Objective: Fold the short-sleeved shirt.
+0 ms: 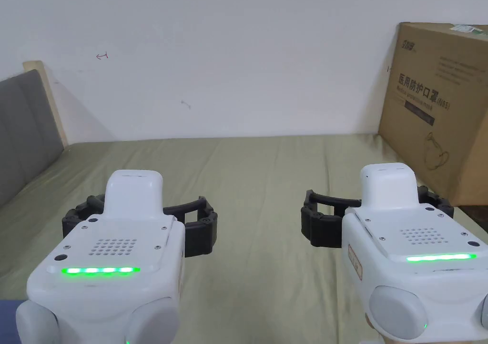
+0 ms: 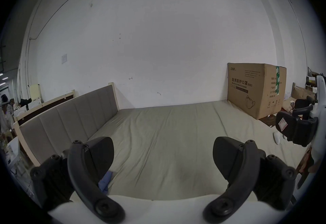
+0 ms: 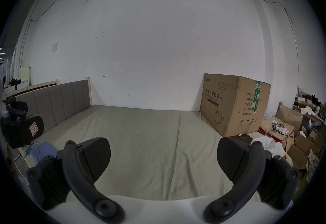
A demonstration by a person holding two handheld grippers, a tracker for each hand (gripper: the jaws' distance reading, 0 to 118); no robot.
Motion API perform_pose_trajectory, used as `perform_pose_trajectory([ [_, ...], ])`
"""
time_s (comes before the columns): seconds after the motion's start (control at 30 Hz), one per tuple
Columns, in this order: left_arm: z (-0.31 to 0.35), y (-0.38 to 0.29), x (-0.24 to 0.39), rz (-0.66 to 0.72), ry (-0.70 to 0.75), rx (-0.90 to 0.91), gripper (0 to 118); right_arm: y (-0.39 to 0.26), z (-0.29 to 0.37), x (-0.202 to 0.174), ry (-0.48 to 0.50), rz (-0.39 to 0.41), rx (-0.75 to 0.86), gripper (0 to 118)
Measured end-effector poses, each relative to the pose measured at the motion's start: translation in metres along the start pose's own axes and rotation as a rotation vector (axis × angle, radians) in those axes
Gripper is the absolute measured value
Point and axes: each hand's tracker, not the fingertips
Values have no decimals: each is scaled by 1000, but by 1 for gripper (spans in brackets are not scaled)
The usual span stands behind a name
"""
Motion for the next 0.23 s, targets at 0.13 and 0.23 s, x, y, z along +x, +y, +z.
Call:
perform_pose_trajectory([
  [0.13,-1,0,0,6,10,-4,114,0,1,1,0,-2,0,118],
  [0.23,1,-1,0,-6,14,13,114,0,1,2,-4,-6,1,118],
])
